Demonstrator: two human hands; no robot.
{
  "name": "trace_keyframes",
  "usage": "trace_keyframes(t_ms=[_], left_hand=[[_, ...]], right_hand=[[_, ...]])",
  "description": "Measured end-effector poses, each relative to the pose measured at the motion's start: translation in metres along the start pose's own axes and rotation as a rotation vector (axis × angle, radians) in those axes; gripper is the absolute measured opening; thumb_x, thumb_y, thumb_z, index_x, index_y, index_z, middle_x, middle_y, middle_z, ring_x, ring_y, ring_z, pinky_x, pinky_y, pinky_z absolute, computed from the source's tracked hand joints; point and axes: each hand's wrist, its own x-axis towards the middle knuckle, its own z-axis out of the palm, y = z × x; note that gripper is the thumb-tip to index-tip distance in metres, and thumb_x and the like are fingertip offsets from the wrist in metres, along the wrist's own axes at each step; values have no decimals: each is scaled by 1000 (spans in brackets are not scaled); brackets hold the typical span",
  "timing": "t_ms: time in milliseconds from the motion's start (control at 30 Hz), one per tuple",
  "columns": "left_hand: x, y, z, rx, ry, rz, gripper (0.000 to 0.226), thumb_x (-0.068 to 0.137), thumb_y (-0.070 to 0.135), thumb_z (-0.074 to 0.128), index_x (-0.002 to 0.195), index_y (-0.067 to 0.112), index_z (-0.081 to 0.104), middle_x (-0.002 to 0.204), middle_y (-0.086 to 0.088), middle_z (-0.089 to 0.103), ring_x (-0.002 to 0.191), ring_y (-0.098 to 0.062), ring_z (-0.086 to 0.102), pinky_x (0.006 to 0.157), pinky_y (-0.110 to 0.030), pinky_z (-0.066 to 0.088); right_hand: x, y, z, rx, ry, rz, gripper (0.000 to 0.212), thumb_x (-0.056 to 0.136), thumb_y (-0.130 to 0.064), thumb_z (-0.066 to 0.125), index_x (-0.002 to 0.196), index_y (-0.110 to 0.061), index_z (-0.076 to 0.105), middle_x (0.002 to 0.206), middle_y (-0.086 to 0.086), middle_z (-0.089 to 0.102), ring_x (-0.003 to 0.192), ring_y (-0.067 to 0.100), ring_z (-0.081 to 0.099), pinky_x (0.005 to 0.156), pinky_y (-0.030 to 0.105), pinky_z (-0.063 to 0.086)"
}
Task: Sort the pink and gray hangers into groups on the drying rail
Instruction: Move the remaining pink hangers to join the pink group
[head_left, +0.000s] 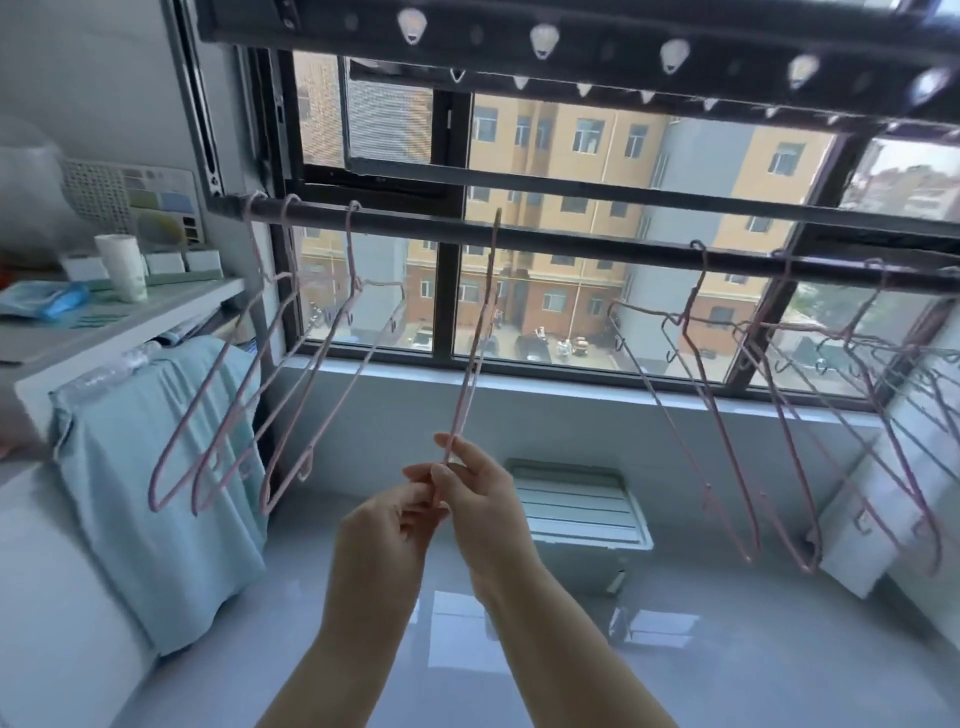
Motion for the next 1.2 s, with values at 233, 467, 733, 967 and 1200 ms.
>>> trace_keyframes(t_ms=[233,467,733,967,1200], left_hand=[[-12,30,45,-98,-155,101,25,78,14,67,74,39,67,74,24,70,67,6,66,63,-6,48],[-21,45,75,-145,-200,115,9,76,17,69,80,24,73,69,21,70,66,7,65,62,-4,47],[-27,46,77,-127,-182,107,9,74,15,71,81,22,73,64,27,67,65,8,65,60,-2,45],[-31,42,76,-111,-196,75,10,80,13,66,83,20,72,72,12,72,67,2,66,64,-14,52],[-33,38,71,-77,-195,70,14,81,11,65,89,20,71,78,11,71,70,2,66,68,-15,53]], right_hand=[[-21,-10,-56,-29,149,-66,30,91,-1,48,115,-16,55,65,-8,72,62,0,64,58,10,47],[-33,-20,-89,-51,206,-65,29,90,0,48,110,-19,56,63,-6,70,60,2,63,56,11,47],[-38,-22,-93,-51,157,-42,28,91,1,47,110,-17,57,62,-7,69,58,2,63,56,10,47],[-40,-23,-87,-26,162,-6,27,92,1,44,103,-19,57,67,2,66,54,3,61,53,11,47],[-43,-24,-80,-12,160,25,29,93,2,42,116,-10,54,69,6,63,51,3,61,50,13,48]])
